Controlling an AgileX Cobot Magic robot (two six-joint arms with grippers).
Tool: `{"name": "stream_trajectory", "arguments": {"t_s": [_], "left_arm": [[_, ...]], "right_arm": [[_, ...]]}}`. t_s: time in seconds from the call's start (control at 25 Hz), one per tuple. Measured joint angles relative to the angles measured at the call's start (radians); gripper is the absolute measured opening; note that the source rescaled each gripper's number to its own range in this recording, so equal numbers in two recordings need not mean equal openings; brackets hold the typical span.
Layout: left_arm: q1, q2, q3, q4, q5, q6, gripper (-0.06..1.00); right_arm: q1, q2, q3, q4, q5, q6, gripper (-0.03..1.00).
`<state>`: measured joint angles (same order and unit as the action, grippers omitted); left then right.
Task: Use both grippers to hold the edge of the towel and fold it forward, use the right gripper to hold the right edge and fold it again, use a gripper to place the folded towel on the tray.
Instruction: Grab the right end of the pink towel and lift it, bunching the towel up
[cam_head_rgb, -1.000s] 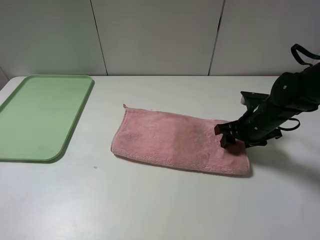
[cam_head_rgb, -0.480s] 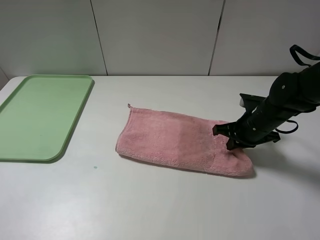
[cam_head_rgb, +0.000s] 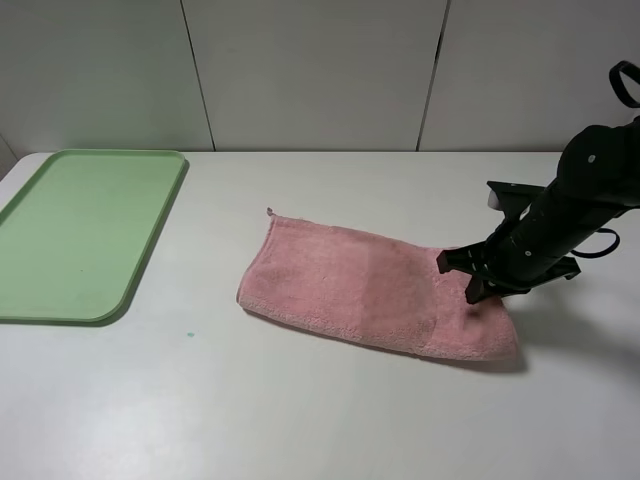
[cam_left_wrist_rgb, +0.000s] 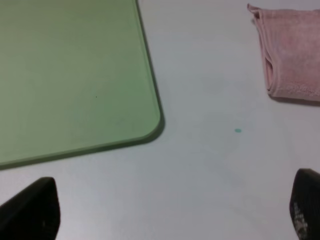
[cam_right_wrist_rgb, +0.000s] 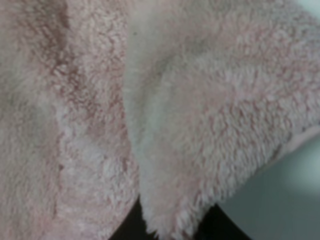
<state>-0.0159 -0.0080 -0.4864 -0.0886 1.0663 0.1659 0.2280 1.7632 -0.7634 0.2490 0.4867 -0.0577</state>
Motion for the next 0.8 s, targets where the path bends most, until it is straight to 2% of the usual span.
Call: {"name": "stream_trajectory", "arguments": {"t_s": [0.32, 0.8], "left_arm": [[0.0, 0.0, 0.0, 0.0, 0.0, 0.0, 0.9], [0.0, 0.0, 0.0, 0.0, 0.0, 0.0, 0.9]], "right_arm": [[-0.036, -0.095, 0.0, -0.076, 0.102, 0.027, 0.04], [-0.167, -0.247, 0.0, -0.181, 0.248, 0.046, 0.04]]}}
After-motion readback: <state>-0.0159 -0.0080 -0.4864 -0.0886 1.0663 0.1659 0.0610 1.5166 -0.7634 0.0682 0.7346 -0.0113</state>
